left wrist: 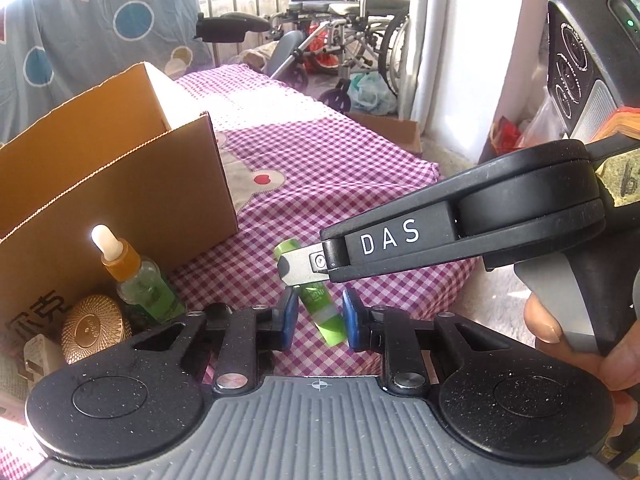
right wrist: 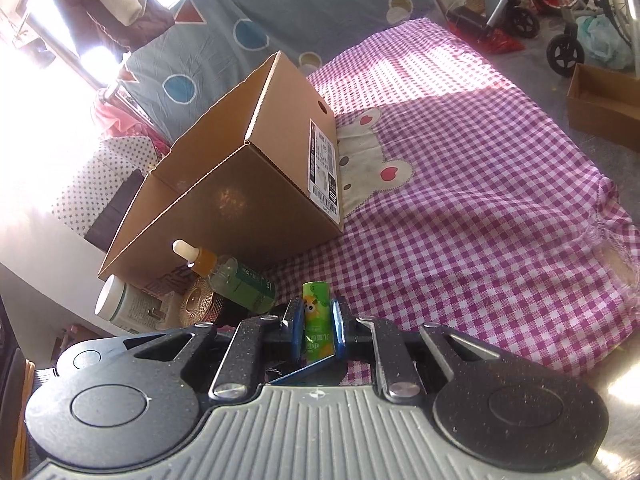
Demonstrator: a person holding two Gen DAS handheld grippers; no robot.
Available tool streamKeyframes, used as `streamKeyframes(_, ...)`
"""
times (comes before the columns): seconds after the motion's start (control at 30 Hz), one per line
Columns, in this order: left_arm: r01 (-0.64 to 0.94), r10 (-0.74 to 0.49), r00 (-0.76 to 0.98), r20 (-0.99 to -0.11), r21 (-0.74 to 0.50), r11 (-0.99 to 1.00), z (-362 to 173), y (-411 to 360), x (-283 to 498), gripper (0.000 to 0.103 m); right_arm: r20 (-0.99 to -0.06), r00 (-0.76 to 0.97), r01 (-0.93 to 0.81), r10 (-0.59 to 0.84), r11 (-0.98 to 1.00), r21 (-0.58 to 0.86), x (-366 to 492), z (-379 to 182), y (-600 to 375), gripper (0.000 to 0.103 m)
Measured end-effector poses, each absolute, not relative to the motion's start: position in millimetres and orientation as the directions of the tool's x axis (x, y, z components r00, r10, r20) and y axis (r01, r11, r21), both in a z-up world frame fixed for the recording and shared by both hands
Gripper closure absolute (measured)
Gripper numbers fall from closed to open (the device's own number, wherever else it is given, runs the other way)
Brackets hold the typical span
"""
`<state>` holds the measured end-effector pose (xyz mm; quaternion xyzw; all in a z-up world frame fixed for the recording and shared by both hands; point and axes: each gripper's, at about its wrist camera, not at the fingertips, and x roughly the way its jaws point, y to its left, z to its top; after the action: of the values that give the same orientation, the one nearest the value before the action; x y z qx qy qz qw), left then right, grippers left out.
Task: Organize rigid objects
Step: 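Carry the green glue stick into the box and open the right tool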
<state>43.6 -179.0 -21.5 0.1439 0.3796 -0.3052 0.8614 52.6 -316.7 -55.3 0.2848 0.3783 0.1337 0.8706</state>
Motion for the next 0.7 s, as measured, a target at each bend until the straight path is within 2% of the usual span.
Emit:
streamKeyframes(0.27,0.609,-0.449,0.622,-0.642,0.035,0.793,22,-154,36,0.080,-0.492,0.743,-0.121,0.454,0.814,0.568,50,4,-296,0.086)
streamKeyframes(0.5,0.497,-0.404,0.744,-0.532,0.038,0.867,77,-104,51,0.080,-0.406,0.747,-0.305,0.527,0.813,0.496,88,67,-242,0.086)
streamKeyframes(0.57,0.455,-0.373,0.769,-0.519,0.036,0.890,88,-88,62,0.080,-0.399,0.730,-0.348,0.555,0.804,0.482,106,79,-224,0.086)
streamKeyframes(0.7,0.388,-0.331,0.769,-0.546,-0.013,0.922,99,-57,100,0.080,-0.430,0.654,-0.399,0.623,0.766,0.503,160,94,-185,0.086)
